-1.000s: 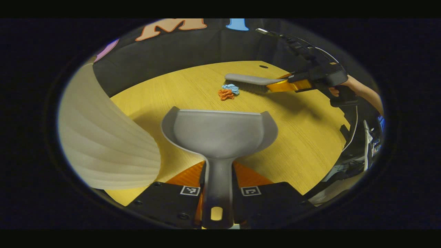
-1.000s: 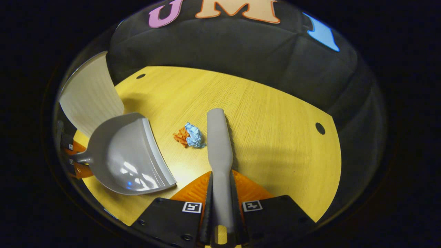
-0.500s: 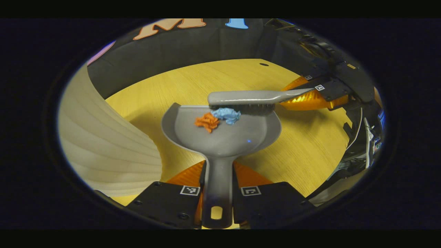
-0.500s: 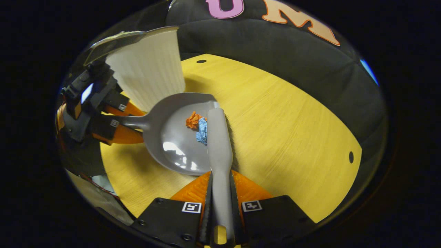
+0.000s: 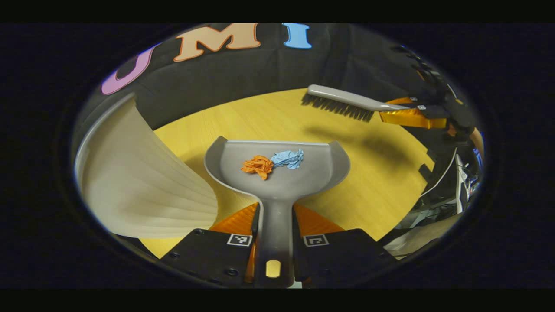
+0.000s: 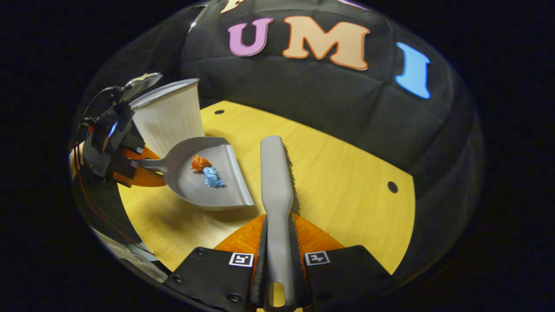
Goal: Pick up the small broom and dustpan from the desktop, sweep the trash into the dustpan with the broom, and then empty the trash into the garbage bin.
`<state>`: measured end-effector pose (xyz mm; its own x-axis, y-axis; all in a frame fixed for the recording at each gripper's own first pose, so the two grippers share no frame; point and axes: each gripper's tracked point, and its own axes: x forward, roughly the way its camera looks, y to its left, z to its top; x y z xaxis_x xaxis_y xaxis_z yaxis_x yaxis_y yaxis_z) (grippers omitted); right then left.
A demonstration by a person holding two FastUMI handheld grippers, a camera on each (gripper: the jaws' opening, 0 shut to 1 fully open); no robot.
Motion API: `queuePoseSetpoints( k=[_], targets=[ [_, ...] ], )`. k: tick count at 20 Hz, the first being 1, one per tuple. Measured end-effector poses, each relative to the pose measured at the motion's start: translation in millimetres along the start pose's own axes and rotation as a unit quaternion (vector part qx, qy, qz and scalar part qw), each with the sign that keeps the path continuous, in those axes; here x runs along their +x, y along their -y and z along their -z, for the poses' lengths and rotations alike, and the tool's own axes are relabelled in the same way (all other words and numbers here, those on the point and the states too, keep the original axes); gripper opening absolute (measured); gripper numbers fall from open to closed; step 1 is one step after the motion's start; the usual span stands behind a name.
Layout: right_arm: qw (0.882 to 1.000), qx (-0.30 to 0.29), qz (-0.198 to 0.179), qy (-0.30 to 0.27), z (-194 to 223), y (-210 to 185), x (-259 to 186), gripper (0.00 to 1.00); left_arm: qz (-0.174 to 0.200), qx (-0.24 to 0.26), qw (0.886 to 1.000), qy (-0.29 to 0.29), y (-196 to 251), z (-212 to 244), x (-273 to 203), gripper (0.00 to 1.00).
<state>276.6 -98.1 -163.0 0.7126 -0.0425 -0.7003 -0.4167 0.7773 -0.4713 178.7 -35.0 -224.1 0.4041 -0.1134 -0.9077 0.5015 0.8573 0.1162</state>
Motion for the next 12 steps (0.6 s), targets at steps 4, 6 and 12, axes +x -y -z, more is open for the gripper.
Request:
queuePoseSetpoints(
  k=[4, 6, 12],
  targets=[
    [1.000, 0.017, 0.025, -0.004, 35, 15, -3, 0.28, -0.006, -0.007, 0.999, 0.046, -6, -81, -80, 0.28],
    [0.999, 0.002, 0.031, -0.009, 34, 7, -10, 0.28, -0.015, -0.018, 0.998, 0.057, -27, -103, -126, 0.28],
    [1.000, -0.010, -0.009, -0.012, 50, -44, -8, 0.28, -0.174, 0.017, 0.985, -0.002, -147, -119, -221, 0.28]
  ],
)
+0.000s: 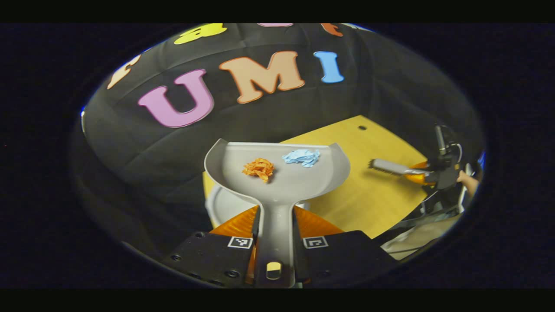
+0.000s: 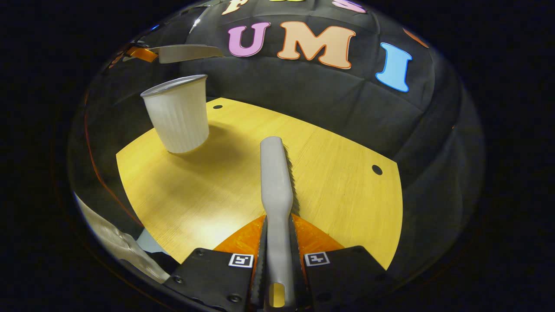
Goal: Pick up the small broom and dustpan from the desktop, sweep the trash into the dustpan with the broom, and then empty the trash into the garbage bin.
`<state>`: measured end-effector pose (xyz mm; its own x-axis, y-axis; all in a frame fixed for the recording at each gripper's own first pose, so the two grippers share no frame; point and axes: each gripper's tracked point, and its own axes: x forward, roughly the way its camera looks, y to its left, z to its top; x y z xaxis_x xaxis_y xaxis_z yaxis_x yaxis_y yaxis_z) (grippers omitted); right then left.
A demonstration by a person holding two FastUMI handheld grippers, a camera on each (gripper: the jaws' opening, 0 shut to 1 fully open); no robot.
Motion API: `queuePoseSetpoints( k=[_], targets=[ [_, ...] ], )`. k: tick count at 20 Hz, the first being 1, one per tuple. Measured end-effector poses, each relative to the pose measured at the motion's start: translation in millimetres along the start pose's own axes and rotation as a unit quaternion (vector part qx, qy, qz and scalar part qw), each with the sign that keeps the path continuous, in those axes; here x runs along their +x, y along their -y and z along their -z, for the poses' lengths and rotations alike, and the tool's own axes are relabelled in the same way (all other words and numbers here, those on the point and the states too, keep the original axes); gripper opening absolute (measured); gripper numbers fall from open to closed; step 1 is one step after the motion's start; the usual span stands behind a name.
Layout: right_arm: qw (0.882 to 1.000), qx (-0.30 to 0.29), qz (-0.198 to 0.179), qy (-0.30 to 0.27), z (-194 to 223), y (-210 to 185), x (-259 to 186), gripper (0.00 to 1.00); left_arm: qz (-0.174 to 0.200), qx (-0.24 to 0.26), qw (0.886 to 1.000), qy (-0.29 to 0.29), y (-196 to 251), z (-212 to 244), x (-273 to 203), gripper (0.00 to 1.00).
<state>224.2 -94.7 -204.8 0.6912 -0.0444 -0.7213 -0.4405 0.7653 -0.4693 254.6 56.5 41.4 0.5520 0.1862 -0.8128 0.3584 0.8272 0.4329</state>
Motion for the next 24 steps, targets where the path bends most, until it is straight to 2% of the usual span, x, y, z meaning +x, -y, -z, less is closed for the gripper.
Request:
queuePoseSetpoints(
  k=[1, 3, 5, 8, 12, 16, 20, 23, 24],
  targets=[
    [1.000, -0.002, -0.007, 0.001, 9, -17, -2, 0.28, -0.027, 0.002, 0.999, -0.026, -8, 5, 5, 0.27],
    [1.000, 0.001, -0.027, -0.004, 17, -38, 1, 0.29, -0.056, -0.004, 0.996, -0.069, -24, 17, 16, 0.28],
    [0.999, 0.001, -0.038, -0.010, 21, -50, 3, 0.29, -0.066, -0.003, 0.992, -0.107, -25, 15, 21, 0.28],
    [0.999, 0.006, -0.038, -0.012, 28, -55, 1, 0.29, -0.080, 0.037, 0.984, -0.152, -20, -6, 26, 0.27],
    [0.999, 0.024, -0.030, -0.020, 41, -48, -1, 0.29, -0.086, 0.057, 0.983, -0.154, -11, -35, 21, 0.28],
    [0.999, 0.037, -0.022, -0.019, 46, -41, -4, 0.29, -0.114, 0.074, 0.979, -0.153, -13, -23, 24, 0.28],
    [0.999, 0.034, -0.024, -0.015, 44, -43, -5, 0.28, -0.109, 0.018, 0.987, -0.118, -1, -37, 30, 0.28],
    [0.999, 0.036, -0.026, -0.008, 39, -45, -8, 0.26, -0.089, -0.041, 0.994, -0.052, 21, -57, 31, 0.30],
    [0.999, 0.039, -0.025, -0.004, 36, -44, -9, 0.29, -0.079, -0.056, 0.995, -0.029, 32, -71, 32, 0.30]
  ],
)
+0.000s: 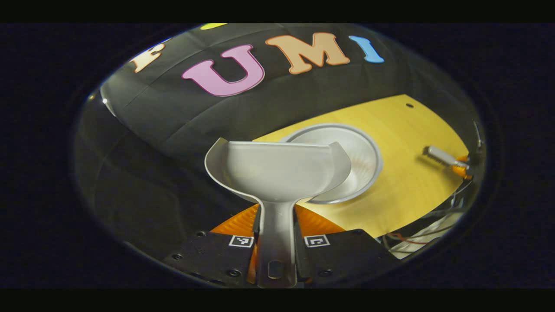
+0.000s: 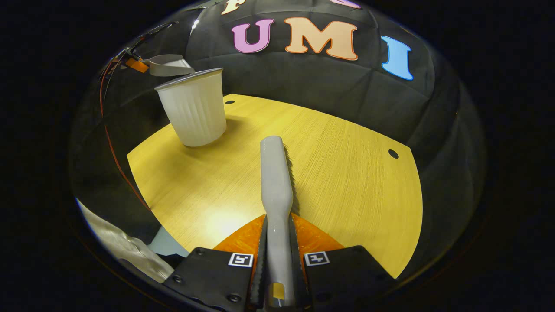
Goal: Pick up the small broom and dustpan from the desktop, sweep the trash into the dustpan with the broom, and then empty the trash into the garbage bin.
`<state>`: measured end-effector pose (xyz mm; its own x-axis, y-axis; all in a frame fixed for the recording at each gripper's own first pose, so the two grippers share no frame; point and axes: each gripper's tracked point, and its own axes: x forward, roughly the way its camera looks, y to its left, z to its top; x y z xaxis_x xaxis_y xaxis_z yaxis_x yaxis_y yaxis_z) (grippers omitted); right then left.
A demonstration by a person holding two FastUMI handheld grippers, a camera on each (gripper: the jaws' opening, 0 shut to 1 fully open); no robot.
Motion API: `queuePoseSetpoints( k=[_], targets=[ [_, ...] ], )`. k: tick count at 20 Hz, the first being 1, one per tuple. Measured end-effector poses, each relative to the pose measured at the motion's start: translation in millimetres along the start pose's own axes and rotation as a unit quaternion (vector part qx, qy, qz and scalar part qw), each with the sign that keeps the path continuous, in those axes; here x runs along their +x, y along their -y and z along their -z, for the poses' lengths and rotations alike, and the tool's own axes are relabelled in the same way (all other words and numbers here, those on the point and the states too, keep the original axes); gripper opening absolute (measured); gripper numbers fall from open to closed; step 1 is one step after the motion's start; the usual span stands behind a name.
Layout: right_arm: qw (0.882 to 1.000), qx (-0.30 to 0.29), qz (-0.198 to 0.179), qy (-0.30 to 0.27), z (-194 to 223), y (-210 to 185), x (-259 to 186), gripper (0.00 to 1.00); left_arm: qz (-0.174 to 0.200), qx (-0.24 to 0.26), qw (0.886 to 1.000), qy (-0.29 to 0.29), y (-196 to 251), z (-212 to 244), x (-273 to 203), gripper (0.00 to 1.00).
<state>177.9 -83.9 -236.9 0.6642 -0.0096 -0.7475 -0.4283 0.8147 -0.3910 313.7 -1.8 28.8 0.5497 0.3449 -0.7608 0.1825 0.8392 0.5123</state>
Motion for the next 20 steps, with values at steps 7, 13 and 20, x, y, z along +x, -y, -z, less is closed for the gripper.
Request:
queuePoseSetpoints(
  k=[7, 13, 20],
  targets=[
    [0.999, 0.039, 0.034, 0.018, 8, 19, -21, 0.29, 0.124, -0.028, 0.987, 0.096, 169, -92, 5, 0.26],
    [0.996, 0.070, 0.051, -0.008, 38, 27, -28, 0.28, 0.229, -0.035, 0.971, 0.062, 317, -67, 37, 0.27],
    [0.992, 0.112, 0.049, -0.031, 49, 6, 5, 0.29, 0.156, -0.100, 0.983, 0.005, 347, 34, 106, 0.28]
  ],
)
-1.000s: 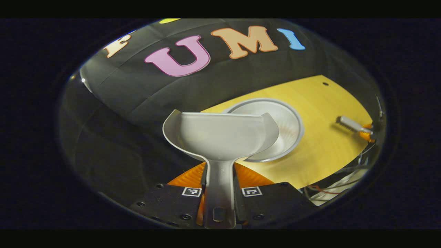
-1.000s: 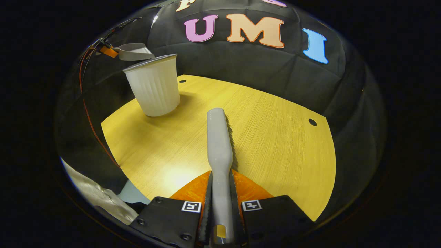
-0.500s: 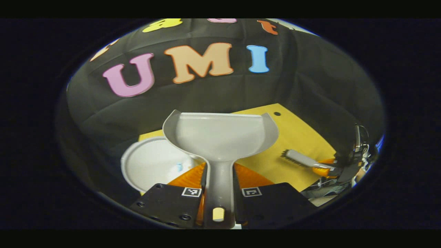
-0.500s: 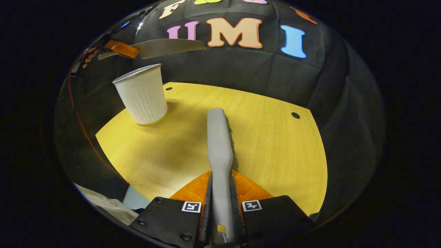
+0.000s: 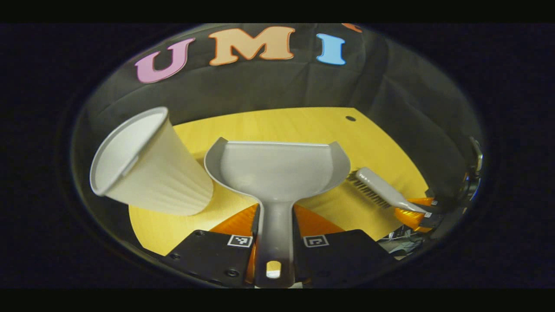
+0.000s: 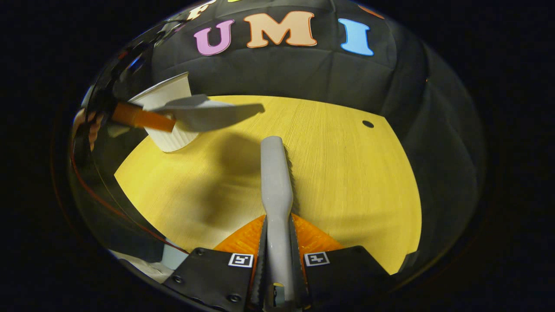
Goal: Pick up the small broom and dustpan from the desktop, sweep the trash into the dustpan with the broom, and then empty the trash into the garbage bin.
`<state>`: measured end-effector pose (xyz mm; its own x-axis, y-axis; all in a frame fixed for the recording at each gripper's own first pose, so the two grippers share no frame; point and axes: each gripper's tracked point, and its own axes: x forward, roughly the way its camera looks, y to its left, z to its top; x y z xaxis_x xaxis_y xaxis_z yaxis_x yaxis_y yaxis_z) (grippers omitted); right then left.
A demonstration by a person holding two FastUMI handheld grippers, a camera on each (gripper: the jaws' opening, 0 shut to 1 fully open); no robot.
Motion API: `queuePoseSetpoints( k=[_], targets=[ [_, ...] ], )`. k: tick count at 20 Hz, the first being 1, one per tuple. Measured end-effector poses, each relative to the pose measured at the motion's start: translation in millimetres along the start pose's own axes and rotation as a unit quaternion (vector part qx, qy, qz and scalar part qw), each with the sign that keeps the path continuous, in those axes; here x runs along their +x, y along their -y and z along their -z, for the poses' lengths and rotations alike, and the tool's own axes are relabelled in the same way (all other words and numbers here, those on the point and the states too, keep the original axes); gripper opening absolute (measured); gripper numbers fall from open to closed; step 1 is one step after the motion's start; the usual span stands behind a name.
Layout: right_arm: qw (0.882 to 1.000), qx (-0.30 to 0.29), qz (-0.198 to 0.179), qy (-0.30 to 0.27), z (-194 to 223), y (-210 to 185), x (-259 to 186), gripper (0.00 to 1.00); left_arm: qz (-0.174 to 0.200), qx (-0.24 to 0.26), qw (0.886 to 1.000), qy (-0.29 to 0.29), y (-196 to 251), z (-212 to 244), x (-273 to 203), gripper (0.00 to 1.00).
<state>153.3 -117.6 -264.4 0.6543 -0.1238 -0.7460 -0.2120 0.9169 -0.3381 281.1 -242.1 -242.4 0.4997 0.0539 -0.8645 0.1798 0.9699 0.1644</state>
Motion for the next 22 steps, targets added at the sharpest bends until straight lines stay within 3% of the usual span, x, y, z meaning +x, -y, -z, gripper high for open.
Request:
queuePoseSetpoints(
  k=[5, 9, 11, 19, 21, 22],
  targets=[
    [0.998, 0.050, 0.007, -0.023, 2, -22, 37, 0.29, -0.037, -0.053, 0.998, -0.016, -3, 68, 14, 0.29],
    [0.997, 0.072, 0.029, -0.021, 0, -29, 58, 0.28, -0.063, -0.104, 0.993, 0.007, -2, 83, 3, 0.28],
    [0.996, 0.081, 0.028, -0.030, 6, -34, 69, 0.29, -0.057, -0.121, 0.991, 0.017, 5, 83, -1, 0.29],
    [0.994, 0.096, 0.013, -0.048, 22, -43, 82, 0.30, -0.064, -0.100, 0.993, 0.010, 4, 104, 13, 0.34],
    [0.994, 0.097, -0.004, -0.056, 27, -57, 87, 0.36, -0.060, -0.094, 0.994, 0.020, 8, 103, 11, 0.37],
    [0.994, 0.094, -0.008, -0.059, 30, -59, 88, 0.47, -0.056, -0.090, 0.994, 0.023, 9, 102, 10, 0.47]
  ],
)
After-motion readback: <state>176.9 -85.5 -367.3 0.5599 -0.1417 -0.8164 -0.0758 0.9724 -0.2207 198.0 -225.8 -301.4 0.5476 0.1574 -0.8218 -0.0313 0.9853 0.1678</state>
